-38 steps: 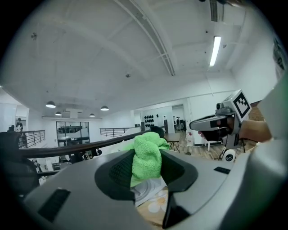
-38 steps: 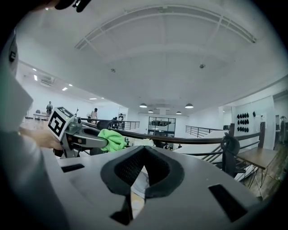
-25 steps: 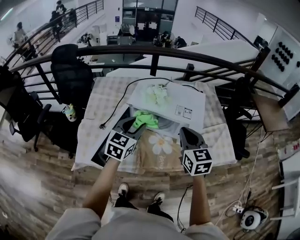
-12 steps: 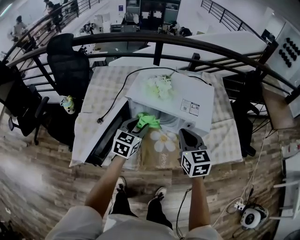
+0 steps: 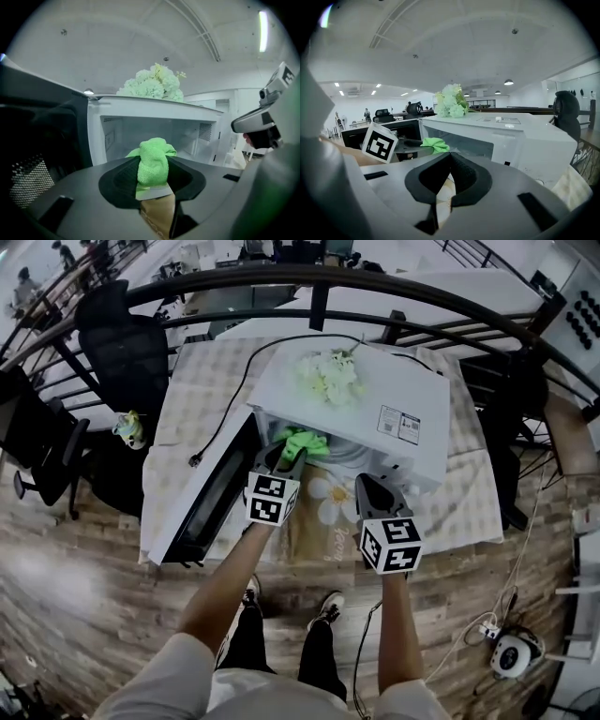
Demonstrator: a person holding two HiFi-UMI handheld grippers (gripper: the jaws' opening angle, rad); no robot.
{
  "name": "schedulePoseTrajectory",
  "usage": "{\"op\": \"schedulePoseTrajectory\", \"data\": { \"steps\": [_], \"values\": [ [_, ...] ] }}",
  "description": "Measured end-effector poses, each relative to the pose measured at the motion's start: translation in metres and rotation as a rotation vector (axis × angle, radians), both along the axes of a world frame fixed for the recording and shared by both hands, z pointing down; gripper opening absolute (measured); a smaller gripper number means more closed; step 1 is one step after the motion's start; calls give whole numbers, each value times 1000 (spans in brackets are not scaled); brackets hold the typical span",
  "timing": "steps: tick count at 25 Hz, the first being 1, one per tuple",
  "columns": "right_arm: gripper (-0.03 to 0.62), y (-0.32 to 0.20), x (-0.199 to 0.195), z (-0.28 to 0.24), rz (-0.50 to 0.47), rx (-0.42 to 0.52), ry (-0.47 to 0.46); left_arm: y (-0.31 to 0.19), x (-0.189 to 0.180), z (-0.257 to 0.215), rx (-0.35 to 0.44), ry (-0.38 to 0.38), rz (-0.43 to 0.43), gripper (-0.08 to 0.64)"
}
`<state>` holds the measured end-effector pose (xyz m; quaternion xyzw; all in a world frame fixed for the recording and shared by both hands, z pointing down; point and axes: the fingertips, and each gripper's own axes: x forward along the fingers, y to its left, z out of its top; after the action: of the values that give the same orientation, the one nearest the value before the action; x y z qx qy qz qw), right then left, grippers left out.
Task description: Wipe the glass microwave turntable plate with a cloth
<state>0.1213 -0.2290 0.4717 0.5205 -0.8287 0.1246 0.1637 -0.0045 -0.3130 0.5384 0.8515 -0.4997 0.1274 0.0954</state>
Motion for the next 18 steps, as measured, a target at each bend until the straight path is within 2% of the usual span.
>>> {"op": "schedulePoseTrajectory", "data": {
  "steps": [3, 7, 12, 15, 18],
  "values": [
    [14, -4, 3, 12, 3, -11, 13, -24, 0, 24, -46, -14, -42, 164],
    [14, -3, 15, 30, 15, -36, 26, -35, 16, 64, -143, -44, -1, 164],
    [14, 4, 31, 44, 2, -57, 58, -39, 34, 73, -143, -92, 46, 164],
    [14, 5, 40, 47, 14, -66, 47, -37, 53, 71, -152, -146, 96, 164],
    [14, 3, 47, 45, 25, -66, 41, -32, 76, 73, -164, -162, 146, 163]
  ]
}}
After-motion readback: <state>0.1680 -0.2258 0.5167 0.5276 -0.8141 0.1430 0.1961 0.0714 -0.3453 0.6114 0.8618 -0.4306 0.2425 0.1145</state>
